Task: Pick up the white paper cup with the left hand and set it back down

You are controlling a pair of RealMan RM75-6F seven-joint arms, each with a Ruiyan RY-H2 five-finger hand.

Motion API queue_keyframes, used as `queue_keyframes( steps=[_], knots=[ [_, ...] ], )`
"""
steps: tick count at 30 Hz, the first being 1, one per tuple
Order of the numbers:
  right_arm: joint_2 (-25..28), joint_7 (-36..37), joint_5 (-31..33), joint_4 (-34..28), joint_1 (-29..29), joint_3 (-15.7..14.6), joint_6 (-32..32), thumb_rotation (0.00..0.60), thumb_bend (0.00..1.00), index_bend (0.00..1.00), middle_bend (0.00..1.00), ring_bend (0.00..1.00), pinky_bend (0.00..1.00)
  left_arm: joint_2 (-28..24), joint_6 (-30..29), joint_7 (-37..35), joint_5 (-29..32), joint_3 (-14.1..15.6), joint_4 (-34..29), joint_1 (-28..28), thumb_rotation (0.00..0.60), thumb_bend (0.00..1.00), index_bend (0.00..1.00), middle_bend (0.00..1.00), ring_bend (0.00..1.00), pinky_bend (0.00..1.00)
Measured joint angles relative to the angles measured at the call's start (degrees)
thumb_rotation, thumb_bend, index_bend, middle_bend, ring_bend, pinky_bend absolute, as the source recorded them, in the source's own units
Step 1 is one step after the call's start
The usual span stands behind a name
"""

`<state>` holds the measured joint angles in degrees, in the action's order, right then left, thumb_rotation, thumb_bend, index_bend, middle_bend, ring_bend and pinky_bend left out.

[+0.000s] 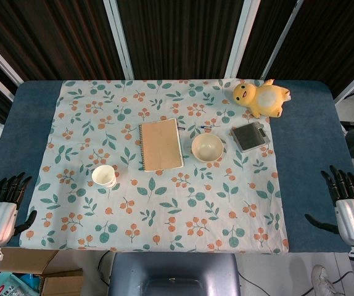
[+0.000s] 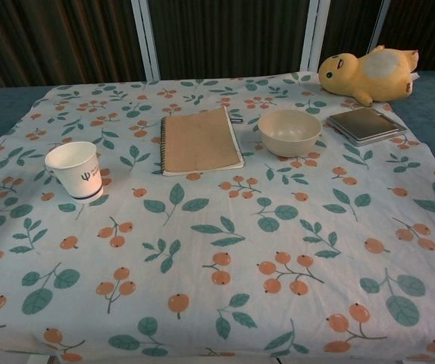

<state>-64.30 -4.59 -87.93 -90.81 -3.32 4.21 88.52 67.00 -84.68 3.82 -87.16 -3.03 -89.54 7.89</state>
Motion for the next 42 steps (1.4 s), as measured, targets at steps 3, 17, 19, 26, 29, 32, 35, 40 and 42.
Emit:
queue_keyframes(
  steps=[3,17,19,26,29,32,35,40,42],
  knots=[
    [0.16,0.11,0.14,-0.09,0.18,-0.04,0.09,0.491,0.09,0.0,0.0,0.0,0.0,-0.09,0.05,0.14,-0.19,0.06,-0.07,0.11,0.6,0.34,0.0,0.0,0.0,0.0],
    [0.74,1.64,0.3,0.42,0.39,0.24,0.43,0.49,0.09,0.0,0.0,0.0,0.0,-1.88,1.3,4.29,-1.72,-0.28,-3.39,1.95,0.6,0.34,0.0,0.0,0.0,0.0],
    [0.84,1.66,0.37,0.25,0.41,0.25,0.41,0.49,0.09,0.0,0.0,0.0,0.0,-2.52,1.9,5.73,-2.44,-0.48,-4.77,2.88,0.6,0.35,0.0,0.0,0.0,0.0],
    [1.03,1.87,0.72,-0.03,0.64,0.19,0.34,0.49,0.09,0.0,0.0,0.0,0.0,-4.8,8.83,8.49,-2.19,-2.78,-11.1,8.64,0.6,0.35,0.0,0.0,0.0,0.0],
    [1.19,2.04,0.9,0.0,0.82,0.26,0.56,0.491,0.09,0.0,0.0,0.0,0.0,-5.38,13.48,10.43,-0.49,-4.75,-13.19,12.49,0.6,0.36,0.0,0.0,0.0,0.0],
    [1.3,2.27,1.39,0.1,1.02,0.42,0.68,0.491,0.09,0.0,0.0,0.0,0.0,-5.36,17.89,14.14,2.01,-6.6,-14.41,16.28,0.6,0.32,0.0,0.0,0.0,0.0],
    [1.33,2.59,1.68,0.33,1.25,0.51,0.85,0.49,0.09,0.0,0.0,0.0,0.0,-4.57,21.0,19.82,4.02,-7.61,-14.18,19.33,0.6,0.29,0.0,0.0,0.0,0.0],
    [1.3,3.2,1.5,0.58,1.49,0.51,1.26,0.493,0.09,0.0,0.0,0.0,0.0,-1.41,27.42,32.4,10.49,-8.19,-12.12,24.92,0.6,0.29,0.0,0.0,0.0,0.0],
    [1.34,3.26,1.39,0.58,1.48,0.51,1.25,0.491,0.09,0.0,0.0,0.0,0.0,0.27,29.44,36.3,14.02,-8.21,-10.96,26.9,0.6,0.29,0.0,0.0,0.0,0.0]
  ],
)
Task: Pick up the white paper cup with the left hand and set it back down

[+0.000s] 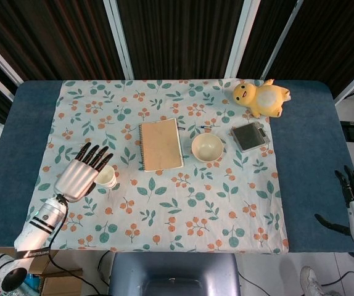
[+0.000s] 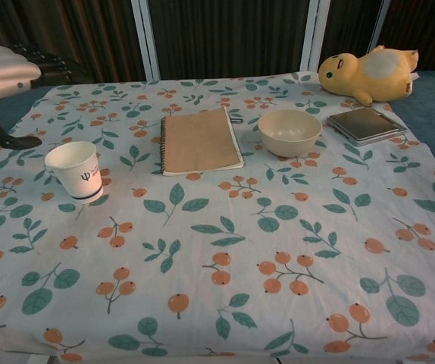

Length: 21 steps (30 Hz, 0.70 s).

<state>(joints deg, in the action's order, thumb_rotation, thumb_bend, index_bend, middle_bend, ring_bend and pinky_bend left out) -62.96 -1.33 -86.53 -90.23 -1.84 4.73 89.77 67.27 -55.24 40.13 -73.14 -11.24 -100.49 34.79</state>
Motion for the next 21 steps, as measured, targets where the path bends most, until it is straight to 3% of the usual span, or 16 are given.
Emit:
queue_keyframes(
  steps=[7,21],
  knots=[
    [0.33,0.73,0.29,0.04,0.18,0.12,0.05,0.492,0.09,0.0,0.0,0.0,0.0,7.32,4.65,9.38,10.61,1.97,5.64,6.72,0.6,0.29,0.0,0.0,0.0,0.0],
    [-0.34,1.38,1.34,1.32,0.27,0.14,-0.89,0.513,0.09,0.0,0.0,0.0,0.0,7.53,6.24,12.52,18.67,5.09,5.84,10.4,0.6,0.29,0.0,0.0,0.0,0.0]
  ],
)
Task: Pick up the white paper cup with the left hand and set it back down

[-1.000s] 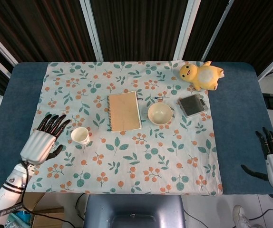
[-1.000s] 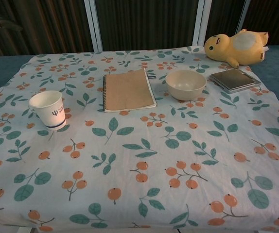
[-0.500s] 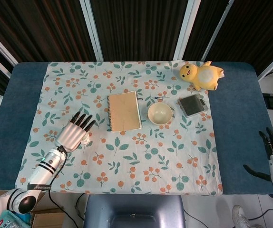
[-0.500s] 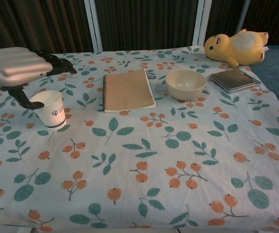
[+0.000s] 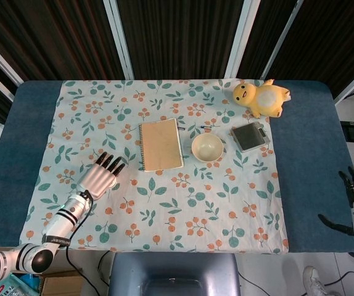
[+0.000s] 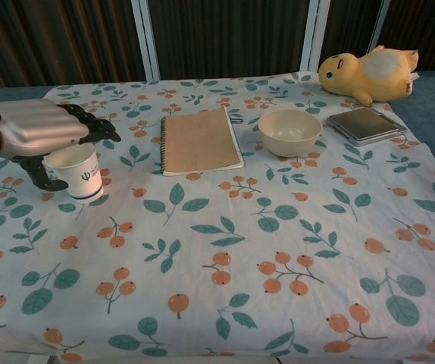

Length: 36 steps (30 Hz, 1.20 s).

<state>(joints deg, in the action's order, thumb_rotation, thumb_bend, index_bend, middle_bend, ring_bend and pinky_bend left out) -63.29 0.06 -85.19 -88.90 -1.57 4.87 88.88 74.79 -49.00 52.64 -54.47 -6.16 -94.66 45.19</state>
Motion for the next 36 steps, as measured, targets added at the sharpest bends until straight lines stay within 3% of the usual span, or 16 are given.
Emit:
queue_keyframes(
  steps=[8,15,21,29,36],
  knots=[
    [-0.07,-1.01,0.82,-0.37,-0.09,-0.05,-0.96,0.521,0.09,0.0,0.0,0.0,0.0,0.69,-0.99,4.71,6.24,2.79,1.35,3.52,0.6,0.29,0.01,0.03,0.0,0.0],
    [-0.14,-1.03,0.86,-0.45,0.01,0.0,-0.86,0.534,0.09,0.0,0.0,0.0,0.0,1.26,-2.02,4.94,7.36,4.49,1.63,4.96,0.6,0.31,0.14,0.16,0.0,0.0],
    [-0.16,-0.75,1.23,-0.34,0.04,0.02,-1.25,0.538,0.09,0.0,0.0,0.0,0.0,1.31,-3.28,3.27,4.76,5.19,1.81,5.16,0.6,0.33,0.24,0.25,0.0,0.0],
    [0.37,-0.39,1.34,-0.95,-0.07,-0.32,-2.24,0.566,0.09,0.0,0.0,0.0,0.0,1.22,-4.57,-0.13,1.46,6.02,2.6,4.83,0.6,0.36,0.33,0.29,0.0,0.0],
    [0.52,-0.35,1.54,-1.21,-0.09,-0.1,-2.17,0.565,0.09,0.0,0.0,0.0,0.0,0.81,-5.29,-3.64,-0.8,5.76,2.46,4.4,0.6,0.36,0.34,0.31,0.02,0.0]
  ],
)
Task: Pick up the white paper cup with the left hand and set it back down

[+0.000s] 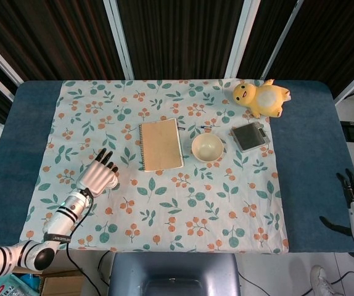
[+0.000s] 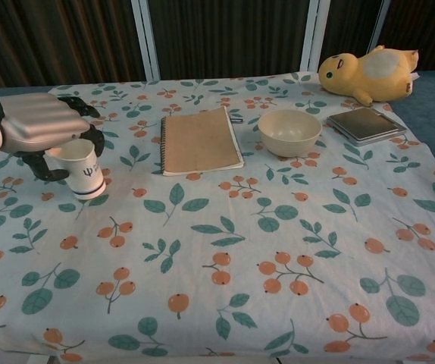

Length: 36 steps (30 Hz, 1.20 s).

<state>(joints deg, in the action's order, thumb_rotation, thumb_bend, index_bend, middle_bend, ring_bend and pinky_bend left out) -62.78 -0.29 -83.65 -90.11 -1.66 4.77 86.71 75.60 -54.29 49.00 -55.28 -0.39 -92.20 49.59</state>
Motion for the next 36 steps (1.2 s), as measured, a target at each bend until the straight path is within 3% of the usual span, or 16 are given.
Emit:
queue_keyframes(
  steps=[6,12,16,22,26,32,36],
  knots=[
    [0.0,0.44,0.1,0.14,0.01,0.09,-0.04,0.566,0.09,0.0,0.0,0.0,0.0,-0.22,-0.68,-11.51,-3.7,-2.3,-0.84,-1.34,0.6,0.36,0.35,0.34,0.05,0.01],
    [0.08,0.72,-0.25,0.08,-0.03,0.03,0.04,0.565,0.09,0.0,0.0,0.0,0.0,1.89,-1.16,-32.88,-8.96,-4.66,2.01,-3.73,0.6,0.36,0.36,0.34,0.05,0.02],
    [0.33,0.88,-0.42,-0.14,0.05,0.09,0.35,0.566,0.09,0.0,0.0,0.0,0.0,5.55,-1.07,-49.18,-12.36,-5.6,7.86,-5.63,0.6,0.36,0.36,0.35,0.05,0.03],
    [0.73,0.83,-0.32,-0.44,0.08,0.2,0.4,0.565,0.09,0.0,0.0,0.0,0.0,12.03,0.62,-67.74,-16.56,-6.11,19.83,-7.87,0.6,0.36,0.35,0.33,0.05,0.03],
    [0.85,0.92,-0.36,-0.57,0.18,0.21,0.58,0.566,0.09,0.0,0.0,0.0,0.0,15.1,1.33,-73.25,-19.54,-6.11,25.81,-9.03,0.6,0.36,0.32,0.3,0.03,0.03],
    [0.82,0.84,-0.32,-0.45,0.33,0.02,0.53,0.565,0.09,0.0,0.0,0.0,0.0,13.92,3.74,-74.9,-21.35,-4.85,26.77,-9.74,0.6,0.36,0.02,0.05,0.0,0.02],
    [0.76,0.95,-0.44,-0.37,0.33,0.02,0.58,0.565,0.09,0.0,0.0,0.0,0.0,12.38,3.74,-74.12,-22.18,-4.32,25.94,-10.16,0.6,0.36,0.0,0.0,0.0,0.04]
  ],
)
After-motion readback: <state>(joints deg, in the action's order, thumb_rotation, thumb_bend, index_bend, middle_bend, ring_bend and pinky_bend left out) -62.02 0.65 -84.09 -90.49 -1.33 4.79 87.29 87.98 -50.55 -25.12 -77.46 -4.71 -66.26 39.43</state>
